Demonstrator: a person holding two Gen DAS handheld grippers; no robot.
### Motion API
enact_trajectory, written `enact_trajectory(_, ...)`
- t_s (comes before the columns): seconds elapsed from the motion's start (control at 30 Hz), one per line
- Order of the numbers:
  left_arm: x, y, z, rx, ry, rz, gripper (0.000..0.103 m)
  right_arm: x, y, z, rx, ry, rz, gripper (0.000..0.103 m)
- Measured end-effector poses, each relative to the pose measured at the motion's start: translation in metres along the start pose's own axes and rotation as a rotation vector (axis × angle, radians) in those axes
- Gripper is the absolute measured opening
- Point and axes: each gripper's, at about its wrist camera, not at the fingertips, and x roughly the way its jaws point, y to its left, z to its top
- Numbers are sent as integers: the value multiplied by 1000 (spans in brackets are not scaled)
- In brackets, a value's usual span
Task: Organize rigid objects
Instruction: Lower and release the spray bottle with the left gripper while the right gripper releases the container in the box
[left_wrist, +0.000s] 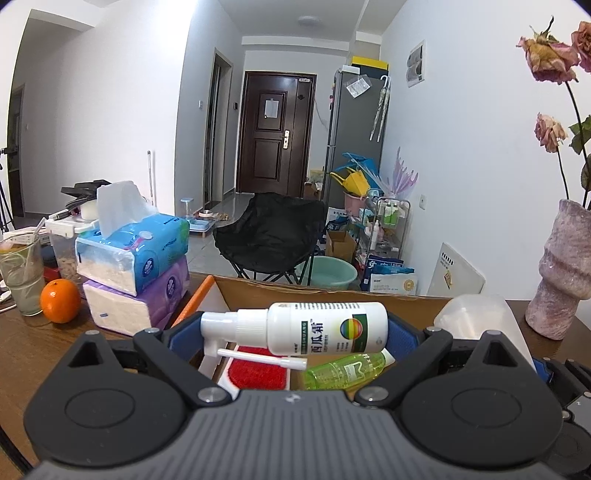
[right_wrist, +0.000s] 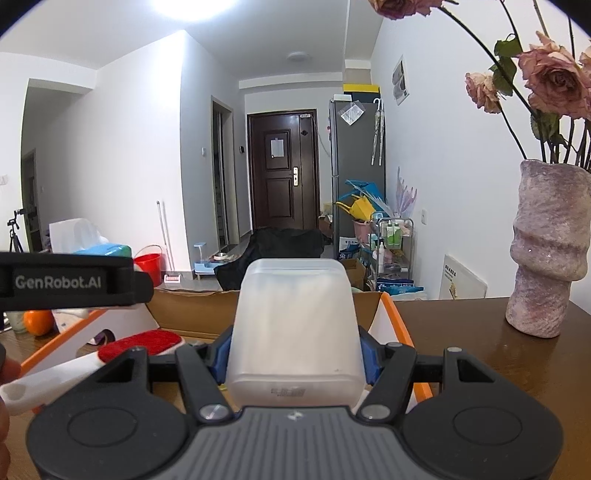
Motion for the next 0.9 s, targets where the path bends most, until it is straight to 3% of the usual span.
enact_trajectory(0.9,44,-5,-14,49,94,51,98,35,-1,1,-60,114,-21,63)
